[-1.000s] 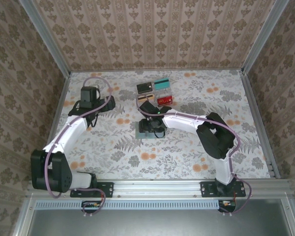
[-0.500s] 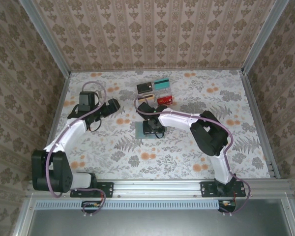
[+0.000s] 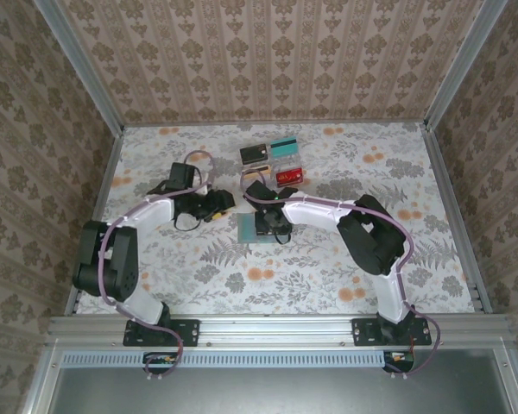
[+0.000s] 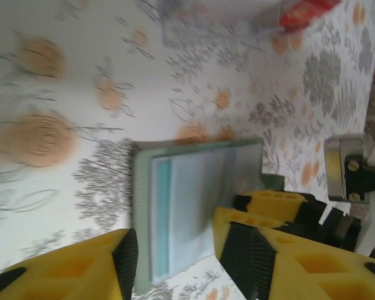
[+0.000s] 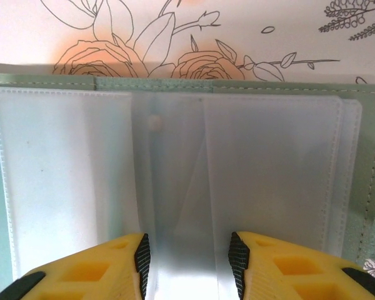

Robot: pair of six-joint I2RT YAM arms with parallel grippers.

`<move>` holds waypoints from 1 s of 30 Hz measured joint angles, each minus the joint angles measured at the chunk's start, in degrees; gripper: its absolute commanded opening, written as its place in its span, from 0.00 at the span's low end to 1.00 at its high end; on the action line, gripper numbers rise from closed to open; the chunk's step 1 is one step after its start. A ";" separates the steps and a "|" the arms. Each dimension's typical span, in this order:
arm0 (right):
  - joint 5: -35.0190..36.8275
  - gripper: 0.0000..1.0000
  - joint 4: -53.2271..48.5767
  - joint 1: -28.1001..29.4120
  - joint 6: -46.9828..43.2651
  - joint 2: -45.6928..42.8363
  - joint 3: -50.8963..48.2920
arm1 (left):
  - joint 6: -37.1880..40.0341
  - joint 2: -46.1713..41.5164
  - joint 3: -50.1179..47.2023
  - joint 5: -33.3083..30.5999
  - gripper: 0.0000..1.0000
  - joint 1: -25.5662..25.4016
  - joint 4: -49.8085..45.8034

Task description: Take the credit cards out of the card holder

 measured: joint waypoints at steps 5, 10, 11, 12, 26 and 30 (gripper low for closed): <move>-0.35 0.42 1.64 -0.31 0.52 -0.74 -1.40 | 0.02 3.61 1.75 1.49 0.51 -3.15 0.02; -0.48 0.42 2.10 -0.35 0.52 -0.94 -1.70 | 0.02 7.28 2.91 1.44 0.44 -4.13 -0.39; -0.48 0.42 2.12 -0.35 0.52 -0.94 -1.70 | 0.07 8.24 3.45 1.42 0.43 -4.35 -0.74; -0.48 0.42 2.12 -0.35 0.52 -0.94 -1.70 | 0.11 9.07 3.93 1.40 0.42 -4.66 -1.03; -0.48 0.42 2.45 -0.35 0.55 -0.96 -1.97 | 2.16 14.05 7.15 -0.50 0.44 -6.49 -3.61; -0.48 0.42 2.47 -0.37 0.55 -0.96 -1.99 | 2.34 14.95 7.41 -0.33 0.43 -6.49 -3.56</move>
